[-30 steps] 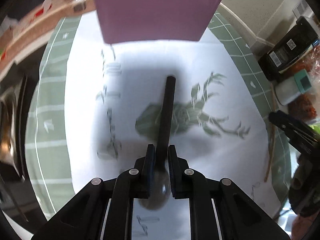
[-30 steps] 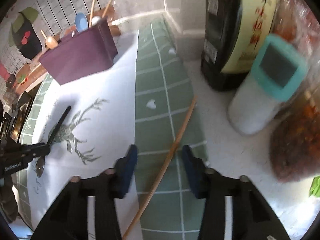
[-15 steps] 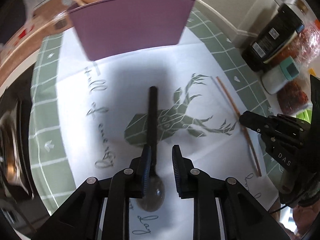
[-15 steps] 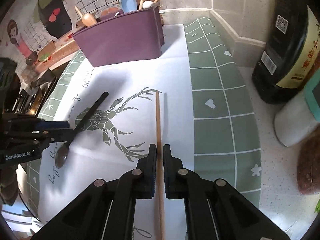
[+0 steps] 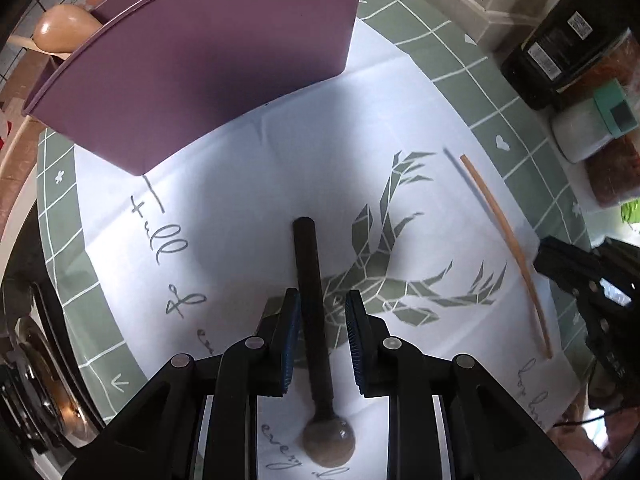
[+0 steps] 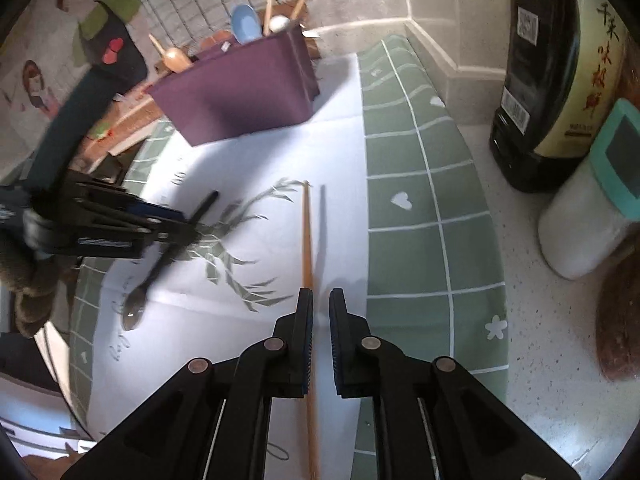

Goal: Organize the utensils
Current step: 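Lift the black-handled spoon and chopstick upright over the purple holder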

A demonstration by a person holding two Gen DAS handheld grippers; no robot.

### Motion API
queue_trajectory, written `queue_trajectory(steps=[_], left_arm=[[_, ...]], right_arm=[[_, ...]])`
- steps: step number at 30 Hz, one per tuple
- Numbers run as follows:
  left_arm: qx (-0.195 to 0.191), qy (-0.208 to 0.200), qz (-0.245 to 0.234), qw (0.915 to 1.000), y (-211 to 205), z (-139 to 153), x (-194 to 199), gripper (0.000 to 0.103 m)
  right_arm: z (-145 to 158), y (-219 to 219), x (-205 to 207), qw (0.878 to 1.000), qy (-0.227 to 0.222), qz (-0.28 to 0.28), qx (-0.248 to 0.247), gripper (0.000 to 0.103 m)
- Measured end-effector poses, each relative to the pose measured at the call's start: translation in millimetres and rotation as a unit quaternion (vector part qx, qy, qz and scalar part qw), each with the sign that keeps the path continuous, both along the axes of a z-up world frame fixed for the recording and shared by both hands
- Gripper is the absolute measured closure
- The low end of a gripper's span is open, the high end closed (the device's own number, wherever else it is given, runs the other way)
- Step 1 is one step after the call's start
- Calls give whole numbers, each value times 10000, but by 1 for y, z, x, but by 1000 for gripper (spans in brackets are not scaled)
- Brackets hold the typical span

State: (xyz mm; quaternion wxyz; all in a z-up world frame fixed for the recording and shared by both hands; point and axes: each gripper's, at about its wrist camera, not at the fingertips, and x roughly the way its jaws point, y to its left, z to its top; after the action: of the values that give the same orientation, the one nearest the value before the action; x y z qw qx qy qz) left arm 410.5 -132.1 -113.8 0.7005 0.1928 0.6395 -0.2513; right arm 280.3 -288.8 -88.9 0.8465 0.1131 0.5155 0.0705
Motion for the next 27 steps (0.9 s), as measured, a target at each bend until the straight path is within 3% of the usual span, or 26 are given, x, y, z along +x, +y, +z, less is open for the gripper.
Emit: queue_trajectory(steps=[3, 8, 11, 15, 17, 19, 27], left_arm=[[-20, -104, 38, 9999, 0, -4, -5, 88], [-541, -392, 581, 9961, 22, 4, -22, 91], [-1037, -708, 1079, 9862, 46, 19, -38, 90], [-1564, -1006, 1812, 9657, 81, 36, -61, 91], [-1631, -1123, 1971, 9602, 89, 44, -68, 90], [-1661, -1197, 2008, 9580, 95, 51, -75, 91], [-1993, -1467, 2040, 9472, 120, 85, -106, 91]], right_arm=[[8, 4, 2, 9998, -105, 145, -120, 76], [5, 13, 19, 9990, 51, 324, -309, 74], [-3, 21, 32, 9978, 200, 367, -508, 74], [-16, 32, 45, 9938, 429, 417, -932, 74], [-18, 36, 48, 9921, 445, 460, -1077, 79], [-17, 40, 48, 9907, 429, 545, -1173, 98], [22, 61, 22, 9912, -87, 719, -1111, 98]])
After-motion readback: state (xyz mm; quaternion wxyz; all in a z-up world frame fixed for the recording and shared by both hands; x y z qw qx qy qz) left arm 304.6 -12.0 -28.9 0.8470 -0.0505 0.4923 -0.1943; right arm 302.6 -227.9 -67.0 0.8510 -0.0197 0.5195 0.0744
